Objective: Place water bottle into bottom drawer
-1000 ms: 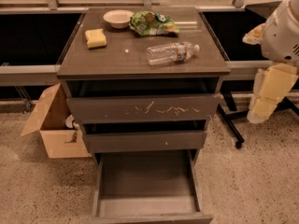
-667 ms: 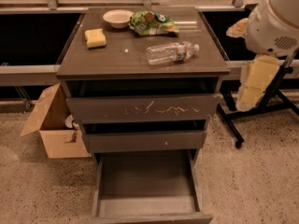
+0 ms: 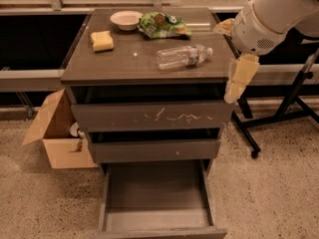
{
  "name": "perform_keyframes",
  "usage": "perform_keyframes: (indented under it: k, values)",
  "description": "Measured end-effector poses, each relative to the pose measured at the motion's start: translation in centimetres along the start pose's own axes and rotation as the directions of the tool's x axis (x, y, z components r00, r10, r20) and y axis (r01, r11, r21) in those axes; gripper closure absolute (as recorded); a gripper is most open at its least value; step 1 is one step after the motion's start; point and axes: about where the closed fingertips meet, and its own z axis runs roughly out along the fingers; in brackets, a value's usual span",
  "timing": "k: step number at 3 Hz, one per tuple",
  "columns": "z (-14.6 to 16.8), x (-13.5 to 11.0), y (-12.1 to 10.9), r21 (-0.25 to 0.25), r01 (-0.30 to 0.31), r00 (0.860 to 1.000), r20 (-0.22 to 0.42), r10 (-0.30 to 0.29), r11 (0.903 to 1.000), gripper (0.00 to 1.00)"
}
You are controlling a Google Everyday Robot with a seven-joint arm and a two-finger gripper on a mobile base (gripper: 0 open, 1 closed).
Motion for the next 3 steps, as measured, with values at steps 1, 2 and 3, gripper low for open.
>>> perform_keyframes:
  k: [1, 2, 3]
  values:
    - [0.0, 0.0, 0.0, 0.0, 0.0, 1.0, 0.0, 0.0, 1.0, 0.0]
    - [1.2, -0.2, -0.9, -0.001, 0.027, 1.0, 0.01, -0.027, 0.9996, 0.0]
    - [3.8, -0.3, -3.7, 0.01, 0.08, 0.996, 0.043, -0.08, 0.9968, 0.0]
